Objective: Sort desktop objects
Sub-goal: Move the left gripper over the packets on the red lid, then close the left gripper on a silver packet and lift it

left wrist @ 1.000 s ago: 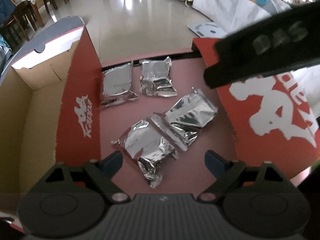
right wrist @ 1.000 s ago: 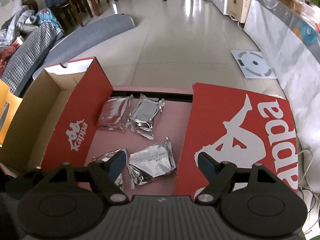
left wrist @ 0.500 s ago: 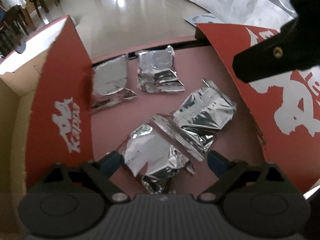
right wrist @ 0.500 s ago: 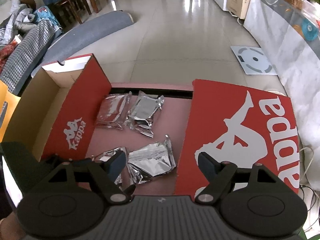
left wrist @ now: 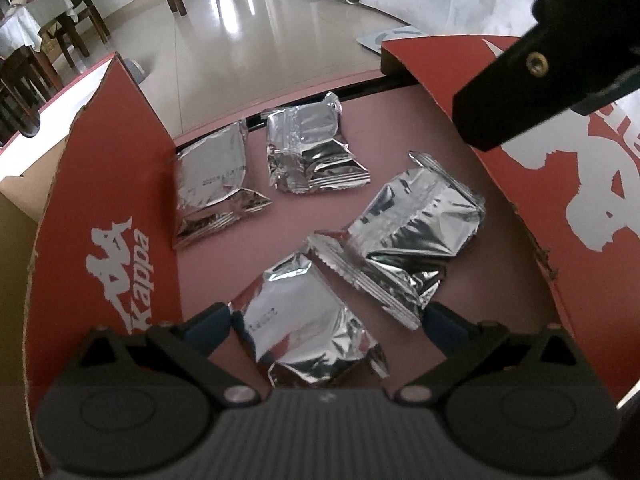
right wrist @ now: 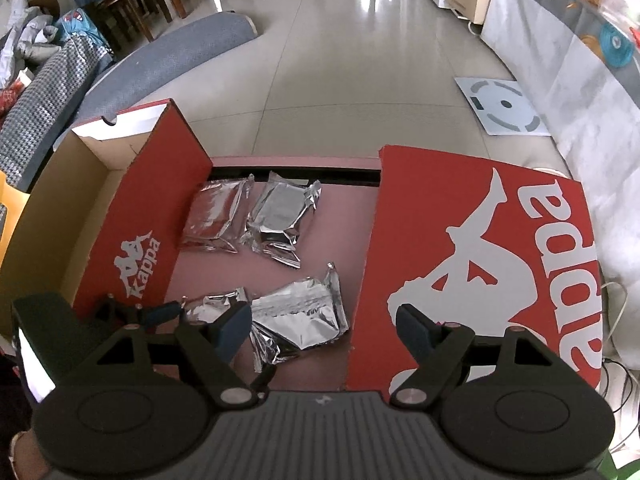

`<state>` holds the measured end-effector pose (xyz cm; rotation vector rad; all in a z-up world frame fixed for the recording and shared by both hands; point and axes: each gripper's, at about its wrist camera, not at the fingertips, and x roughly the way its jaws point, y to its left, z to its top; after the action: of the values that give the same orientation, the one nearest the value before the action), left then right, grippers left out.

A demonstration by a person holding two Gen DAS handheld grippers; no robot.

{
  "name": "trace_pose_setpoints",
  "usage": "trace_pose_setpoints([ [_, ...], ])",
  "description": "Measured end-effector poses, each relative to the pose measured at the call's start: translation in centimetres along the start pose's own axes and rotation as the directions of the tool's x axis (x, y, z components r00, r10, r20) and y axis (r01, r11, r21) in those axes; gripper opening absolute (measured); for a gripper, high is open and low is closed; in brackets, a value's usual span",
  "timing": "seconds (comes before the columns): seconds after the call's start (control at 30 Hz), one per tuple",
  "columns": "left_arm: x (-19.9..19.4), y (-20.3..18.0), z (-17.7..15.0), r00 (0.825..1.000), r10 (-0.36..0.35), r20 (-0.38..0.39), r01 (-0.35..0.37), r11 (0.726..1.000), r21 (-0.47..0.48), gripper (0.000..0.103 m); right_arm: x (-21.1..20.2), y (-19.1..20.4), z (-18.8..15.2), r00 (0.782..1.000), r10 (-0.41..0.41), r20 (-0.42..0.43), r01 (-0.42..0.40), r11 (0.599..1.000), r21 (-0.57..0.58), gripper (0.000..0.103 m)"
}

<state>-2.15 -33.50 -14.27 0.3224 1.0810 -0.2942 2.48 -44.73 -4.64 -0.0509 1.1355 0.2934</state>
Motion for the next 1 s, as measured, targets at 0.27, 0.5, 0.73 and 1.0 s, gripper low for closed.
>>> trace_pose_setpoints([
  [0.27,-0.6,0.1,-0.5,0.994,-0.094,-0.060,0.091,0.994,-0.054,0.097,0.0,-0.3,0.2,1.000,-0.010,0.004,0.010,1.000,0.021,0.079],
  [0.5,-0.9,0.4,-0.5,0.998,-0.044,-0.040,0.043,0.998,-0.040,0.097,0.1,-0.2,0.1,1.000,-0.013,-0.002,0.013,1.000,0.014,0.079],
  [0.73,0.3,0.4,-0.2,0.999,-0.030,-0.036,0.031,0.999,0.015,0.098,0.2,-0.1,0.0,1.000,-0.014,-0.005,0.014,1.000,0.010,0.079],
  [1.0,0.5,-0.1,-0.4,0.999,-0.030,-0.015,0.030,0.999,0.017,0.088,0.3,-0.1,0.1,1.000,-0.017,0.000,0.017,1.000,0.008,0.079],
])
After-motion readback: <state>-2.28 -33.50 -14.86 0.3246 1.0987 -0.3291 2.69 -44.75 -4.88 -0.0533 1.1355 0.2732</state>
